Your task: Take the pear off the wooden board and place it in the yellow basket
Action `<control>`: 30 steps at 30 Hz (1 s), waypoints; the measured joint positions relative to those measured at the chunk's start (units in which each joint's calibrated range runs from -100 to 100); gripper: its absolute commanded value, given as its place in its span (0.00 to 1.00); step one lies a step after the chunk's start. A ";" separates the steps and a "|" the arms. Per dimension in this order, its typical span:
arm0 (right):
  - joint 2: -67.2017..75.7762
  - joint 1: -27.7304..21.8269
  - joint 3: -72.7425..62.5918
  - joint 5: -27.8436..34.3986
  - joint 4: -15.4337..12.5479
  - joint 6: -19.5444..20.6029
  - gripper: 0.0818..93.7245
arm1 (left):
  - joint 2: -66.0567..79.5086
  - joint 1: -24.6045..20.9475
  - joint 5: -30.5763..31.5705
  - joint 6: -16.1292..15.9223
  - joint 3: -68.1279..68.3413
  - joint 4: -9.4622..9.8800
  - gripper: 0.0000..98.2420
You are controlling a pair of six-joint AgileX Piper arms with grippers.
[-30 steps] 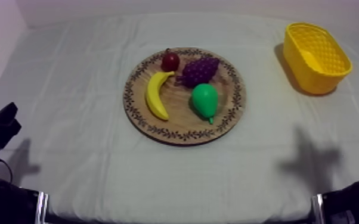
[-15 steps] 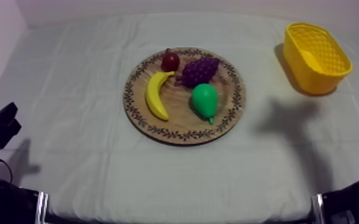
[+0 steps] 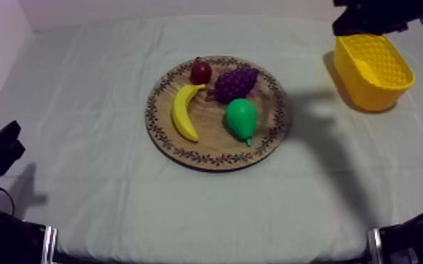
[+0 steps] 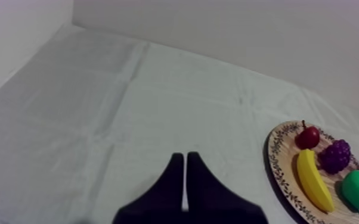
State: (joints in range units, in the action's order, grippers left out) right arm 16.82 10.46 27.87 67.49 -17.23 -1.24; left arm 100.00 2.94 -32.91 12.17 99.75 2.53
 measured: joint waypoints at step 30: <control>-22.93 10.40 -4.74 -9.03 0.31 5.26 0.94 | 0.00 0.00 0.00 0.00 0.00 0.00 0.00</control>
State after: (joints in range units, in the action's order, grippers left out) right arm -6.12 20.85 23.13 58.46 -16.92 4.02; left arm 100.00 2.94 -32.91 12.17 99.75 2.53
